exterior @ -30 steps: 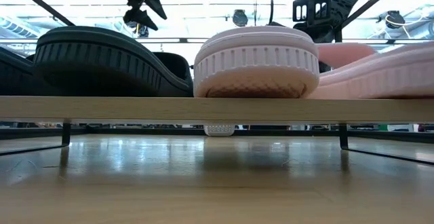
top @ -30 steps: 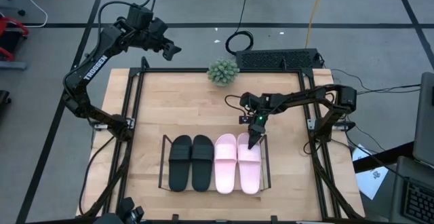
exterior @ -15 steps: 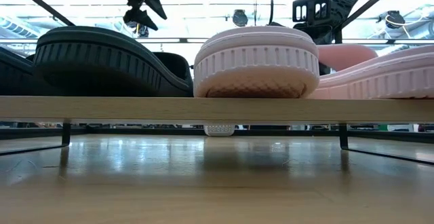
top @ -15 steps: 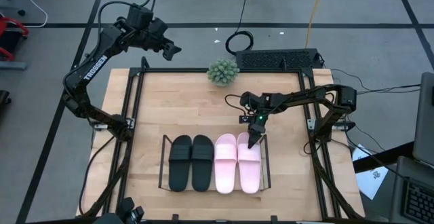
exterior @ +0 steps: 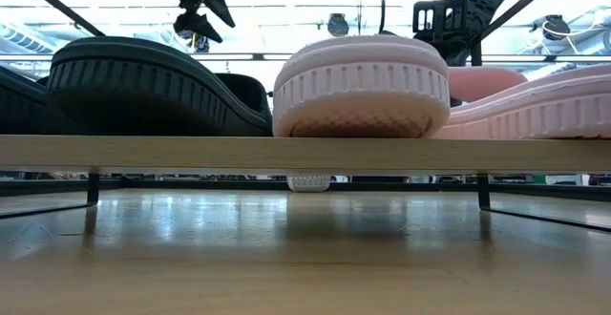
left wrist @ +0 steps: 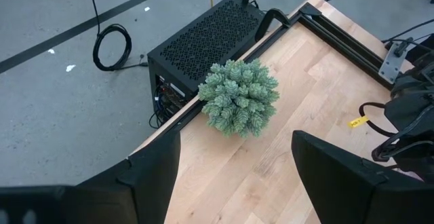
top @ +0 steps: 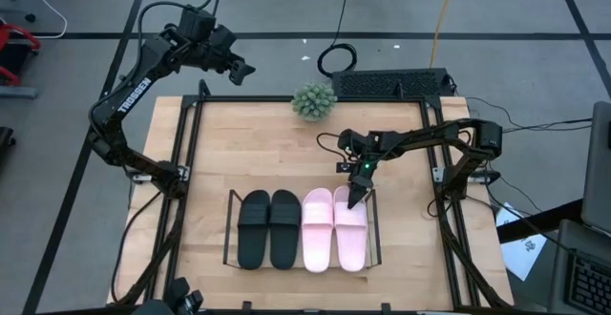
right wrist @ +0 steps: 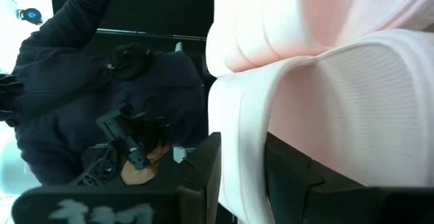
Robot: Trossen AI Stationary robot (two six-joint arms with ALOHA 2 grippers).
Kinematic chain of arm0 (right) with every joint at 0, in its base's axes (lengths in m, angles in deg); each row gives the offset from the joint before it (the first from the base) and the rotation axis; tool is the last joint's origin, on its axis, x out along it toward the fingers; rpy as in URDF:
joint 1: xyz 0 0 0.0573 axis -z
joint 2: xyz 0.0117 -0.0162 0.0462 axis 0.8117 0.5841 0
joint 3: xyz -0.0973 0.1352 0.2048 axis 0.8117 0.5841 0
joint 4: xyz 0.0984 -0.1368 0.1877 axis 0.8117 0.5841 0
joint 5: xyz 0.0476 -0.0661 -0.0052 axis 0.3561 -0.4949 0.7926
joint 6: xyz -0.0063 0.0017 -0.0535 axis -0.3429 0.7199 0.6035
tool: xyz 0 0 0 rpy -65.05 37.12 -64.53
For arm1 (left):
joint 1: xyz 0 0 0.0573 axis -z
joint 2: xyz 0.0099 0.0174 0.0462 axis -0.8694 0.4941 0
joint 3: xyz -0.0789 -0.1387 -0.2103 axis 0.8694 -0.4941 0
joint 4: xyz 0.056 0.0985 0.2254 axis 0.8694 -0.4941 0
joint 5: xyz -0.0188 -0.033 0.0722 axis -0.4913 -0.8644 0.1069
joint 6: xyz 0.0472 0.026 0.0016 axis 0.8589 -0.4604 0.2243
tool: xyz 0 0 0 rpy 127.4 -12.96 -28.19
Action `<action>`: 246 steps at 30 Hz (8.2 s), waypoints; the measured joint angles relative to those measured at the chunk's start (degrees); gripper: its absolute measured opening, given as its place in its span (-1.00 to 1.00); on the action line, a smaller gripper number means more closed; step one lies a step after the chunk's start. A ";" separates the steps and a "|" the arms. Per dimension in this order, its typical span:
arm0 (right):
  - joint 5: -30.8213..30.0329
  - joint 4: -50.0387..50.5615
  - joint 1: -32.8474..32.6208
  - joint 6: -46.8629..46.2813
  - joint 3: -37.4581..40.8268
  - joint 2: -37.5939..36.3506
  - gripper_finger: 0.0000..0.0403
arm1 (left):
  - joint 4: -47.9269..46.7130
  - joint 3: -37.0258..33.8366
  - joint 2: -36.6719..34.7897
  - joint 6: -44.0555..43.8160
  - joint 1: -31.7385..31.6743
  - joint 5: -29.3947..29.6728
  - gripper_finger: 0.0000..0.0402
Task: Pick and place slides into the shelf
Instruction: Put the pink slipper on the shelf, then return to Home Position
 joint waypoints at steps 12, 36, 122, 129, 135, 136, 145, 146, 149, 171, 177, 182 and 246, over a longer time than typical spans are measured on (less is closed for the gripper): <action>-4.63 3.20 0.04 2.10 0.00 0.00 -0.55 | 0.02 0.00 0.00 0.03 2.15 -0.13 0.42; -7.41 4.33 0.02 3.07 0.00 0.00 -0.55 | 0.02 0.02 0.02 1.11 3.85 3.26 0.42; -23.37 -9.57 26.48 -20.56 0.02 -70.96 -0.55 | -5.32 -3.50 -55.77 -27.46 -19.98 -30.13 0.42; -32.92 -17.61 19.29 -17.93 8.50 -74.06 -0.55 | -8.15 -7.86 -62.71 -30.72 -29.34 -34.71 0.42; -40.09 -35.88 11.73 -21.83 23.92 -73.55 -0.55 | -8.29 -10.90 -67.07 -30.84 -39.24 -44.40 0.42; -41.07 -37.77 10.71 -22.31 25.86 -73.48 -0.55 | -8.53 -11.43 -67.58 -30.92 -40.69 -46.05 0.42; -43.71 -45.97 6.11 -23.62 30.03 -73.48 -0.55 | -19.55 -18.09 -68.03 -21.58 -48.89 -54.02 0.42; -43.69 -46.12 5.60 -24.00 30.03 -73.48 -0.55 | -20.12 -18.42 -68.02 -19.80 -49.96 -56.47 0.42; -44.80 -46.29 3.98 -24.16 30.03 -73.46 -0.55 | -16.69 -18.51 -67.97 -17.37 -52.06 -62.71 0.42; -45.55 -48.12 0.83 -23.08 30.01 -75.49 -0.55 | -1.11 -3.27 -64.85 -24.67 4.90 -2.30 0.42; -48.00 -45.77 0.85 -22.12 29.99 -75.48 -0.55 | -10.24 -2.75 -65.18 -24.39 7.50 4.81 0.42; -49.20 -45.16 0.85 -20.98 29.99 -75.28 -0.55 | -14.82 -3.06 -65.40 -21.48 8.22 6.23 0.42; -47.60 -45.86 0.87 -23.62 29.94 -74.93 -0.55 | 40.13 -70.54 -81.90 -22.81 52.63 25.76 0.42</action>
